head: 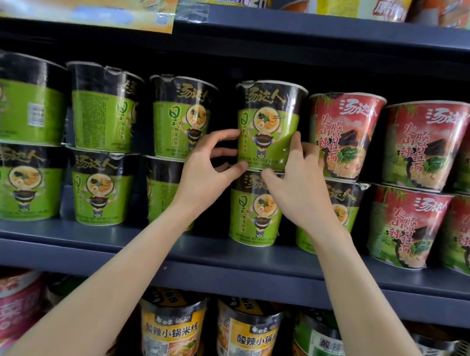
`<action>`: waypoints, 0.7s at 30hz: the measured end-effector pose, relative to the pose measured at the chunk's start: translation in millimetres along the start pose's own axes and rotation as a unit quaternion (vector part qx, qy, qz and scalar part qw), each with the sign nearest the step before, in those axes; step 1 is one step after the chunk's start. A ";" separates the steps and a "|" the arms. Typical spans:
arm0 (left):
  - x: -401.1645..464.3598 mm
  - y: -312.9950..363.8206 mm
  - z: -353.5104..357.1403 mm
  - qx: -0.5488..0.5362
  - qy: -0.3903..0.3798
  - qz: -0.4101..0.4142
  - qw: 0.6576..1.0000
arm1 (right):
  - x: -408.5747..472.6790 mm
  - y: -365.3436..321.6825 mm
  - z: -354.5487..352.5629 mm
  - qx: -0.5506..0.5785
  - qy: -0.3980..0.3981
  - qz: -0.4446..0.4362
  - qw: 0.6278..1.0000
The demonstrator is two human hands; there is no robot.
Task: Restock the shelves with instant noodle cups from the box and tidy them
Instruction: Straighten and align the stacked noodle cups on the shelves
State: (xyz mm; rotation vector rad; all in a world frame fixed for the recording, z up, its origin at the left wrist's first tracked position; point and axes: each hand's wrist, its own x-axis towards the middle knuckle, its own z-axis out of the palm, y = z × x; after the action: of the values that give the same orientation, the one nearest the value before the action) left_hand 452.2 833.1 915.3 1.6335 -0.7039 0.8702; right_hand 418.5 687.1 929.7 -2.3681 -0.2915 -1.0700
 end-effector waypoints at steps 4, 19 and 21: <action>-0.2 -0.5 0.1 0.004 0.005 0.003 1.000 | 0.6 -0.2 1.2 0.011 -0.012 -0.008 1.000; -46.5 9.4 -50.7 0.188 0.133 0.156 0.961 | -45.2 -2.3 17.8 0.073 0.178 -0.160 0.968; -61.2 -2.8 -74.8 0.210 0.152 0.130 0.957 | -57.0 -10.8 30.8 0.095 0.154 -0.185 0.966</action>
State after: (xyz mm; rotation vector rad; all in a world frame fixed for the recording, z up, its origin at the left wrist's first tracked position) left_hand 407.1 907.2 872.3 1.7393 -0.5456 1.5092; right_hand 395.9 713.8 874.1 -1.9832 -0.7075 -1.4879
